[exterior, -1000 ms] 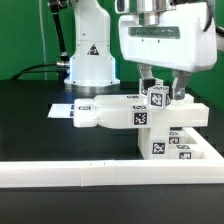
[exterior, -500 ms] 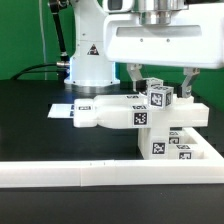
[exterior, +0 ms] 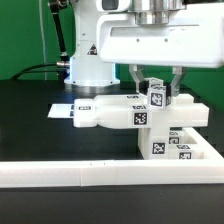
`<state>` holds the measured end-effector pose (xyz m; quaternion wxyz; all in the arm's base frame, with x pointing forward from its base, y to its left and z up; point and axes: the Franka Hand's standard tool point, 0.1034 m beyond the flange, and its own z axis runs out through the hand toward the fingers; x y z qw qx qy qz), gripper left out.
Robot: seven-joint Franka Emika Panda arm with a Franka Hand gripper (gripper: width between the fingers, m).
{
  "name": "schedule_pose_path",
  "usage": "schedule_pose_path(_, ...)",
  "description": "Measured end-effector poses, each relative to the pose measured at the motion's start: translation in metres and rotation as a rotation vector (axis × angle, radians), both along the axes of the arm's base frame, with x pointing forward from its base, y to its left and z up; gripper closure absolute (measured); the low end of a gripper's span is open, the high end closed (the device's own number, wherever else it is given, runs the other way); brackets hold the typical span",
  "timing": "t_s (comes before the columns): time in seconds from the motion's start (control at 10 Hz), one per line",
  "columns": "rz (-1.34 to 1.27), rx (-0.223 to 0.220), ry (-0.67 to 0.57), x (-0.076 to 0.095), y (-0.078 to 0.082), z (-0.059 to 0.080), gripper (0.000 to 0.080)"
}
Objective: Assemble chair
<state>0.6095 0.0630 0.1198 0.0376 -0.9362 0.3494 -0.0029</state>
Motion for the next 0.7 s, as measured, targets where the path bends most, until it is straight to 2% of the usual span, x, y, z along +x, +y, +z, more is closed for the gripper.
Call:
schedule_pose_path(0.1, -0.013, 0.000, 0.001, 0.0000, 0.0000, 0.0000, 0.0515)
schedule_pose_path(0.3, -0.063, 0.002, 0.004, -0.0001, 0.0001, -0.0001, 0.0515)
schedule_pose_path(0.7, -0.421, 0.016, 0.022, -0.0005, 0.0005, -0.0003, 0.0515)
